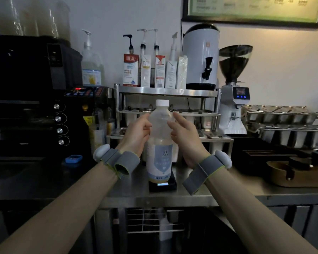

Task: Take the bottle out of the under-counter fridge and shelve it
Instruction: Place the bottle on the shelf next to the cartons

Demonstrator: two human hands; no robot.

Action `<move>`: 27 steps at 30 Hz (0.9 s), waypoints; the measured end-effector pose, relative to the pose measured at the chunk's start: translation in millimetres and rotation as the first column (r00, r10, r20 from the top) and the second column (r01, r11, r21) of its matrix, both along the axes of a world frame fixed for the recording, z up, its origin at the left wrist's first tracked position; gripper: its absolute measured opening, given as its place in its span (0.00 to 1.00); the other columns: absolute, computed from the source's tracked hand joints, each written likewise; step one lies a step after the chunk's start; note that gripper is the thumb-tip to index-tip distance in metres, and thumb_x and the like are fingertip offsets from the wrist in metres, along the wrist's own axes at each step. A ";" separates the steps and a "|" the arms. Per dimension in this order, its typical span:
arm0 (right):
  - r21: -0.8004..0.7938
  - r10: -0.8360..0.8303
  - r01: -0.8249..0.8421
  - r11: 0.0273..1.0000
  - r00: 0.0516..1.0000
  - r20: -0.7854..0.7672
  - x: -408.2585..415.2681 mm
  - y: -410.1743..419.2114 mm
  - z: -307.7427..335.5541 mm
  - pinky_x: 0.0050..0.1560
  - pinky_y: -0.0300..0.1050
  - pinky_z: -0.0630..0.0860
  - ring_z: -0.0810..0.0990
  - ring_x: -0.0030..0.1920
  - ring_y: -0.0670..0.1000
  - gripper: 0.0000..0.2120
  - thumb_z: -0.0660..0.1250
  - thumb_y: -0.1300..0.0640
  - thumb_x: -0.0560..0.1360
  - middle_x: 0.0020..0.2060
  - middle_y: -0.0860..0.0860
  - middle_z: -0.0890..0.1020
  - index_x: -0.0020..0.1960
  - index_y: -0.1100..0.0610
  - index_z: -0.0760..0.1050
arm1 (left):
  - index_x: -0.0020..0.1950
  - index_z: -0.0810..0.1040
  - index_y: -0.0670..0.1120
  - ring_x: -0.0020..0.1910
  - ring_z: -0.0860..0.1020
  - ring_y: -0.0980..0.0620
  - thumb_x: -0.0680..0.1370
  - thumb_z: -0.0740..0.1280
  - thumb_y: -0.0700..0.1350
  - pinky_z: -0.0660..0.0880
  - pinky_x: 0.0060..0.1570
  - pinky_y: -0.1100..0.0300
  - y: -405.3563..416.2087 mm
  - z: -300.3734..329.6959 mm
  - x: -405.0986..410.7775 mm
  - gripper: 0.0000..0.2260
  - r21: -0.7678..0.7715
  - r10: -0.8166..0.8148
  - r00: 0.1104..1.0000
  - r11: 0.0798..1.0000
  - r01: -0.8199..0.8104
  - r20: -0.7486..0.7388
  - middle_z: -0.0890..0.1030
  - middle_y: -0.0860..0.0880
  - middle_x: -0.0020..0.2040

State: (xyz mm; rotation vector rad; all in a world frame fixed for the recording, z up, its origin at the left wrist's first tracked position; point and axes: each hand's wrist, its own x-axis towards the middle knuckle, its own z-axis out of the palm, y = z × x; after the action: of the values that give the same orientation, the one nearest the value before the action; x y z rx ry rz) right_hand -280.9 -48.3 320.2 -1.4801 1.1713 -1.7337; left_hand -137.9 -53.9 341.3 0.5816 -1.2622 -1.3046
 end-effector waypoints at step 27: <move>0.154 -0.011 0.006 0.988 1.000 0.027 -6.7 -177.4 461.3 0.68 0.50 0.73 0.75 0.66 0.57 0.29 0.61 0.63 0.80 0.60 0.54 0.74 0.81 0.53 0.63 | 0.64 0.76 0.46 0.53 0.76 0.50 0.81 0.62 0.46 0.70 0.57 0.60 -202.9 452.0 -9.0 0.13 0.154 -0.004 1.000 0.988 0.002 0.015 0.76 0.50 0.45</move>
State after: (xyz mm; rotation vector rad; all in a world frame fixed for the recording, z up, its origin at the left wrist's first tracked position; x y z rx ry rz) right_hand -287.6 -225.7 781.5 -1.3572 1.2684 -1.6250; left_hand -146.8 -256.8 793.4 0.6999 -1.1813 -1.4111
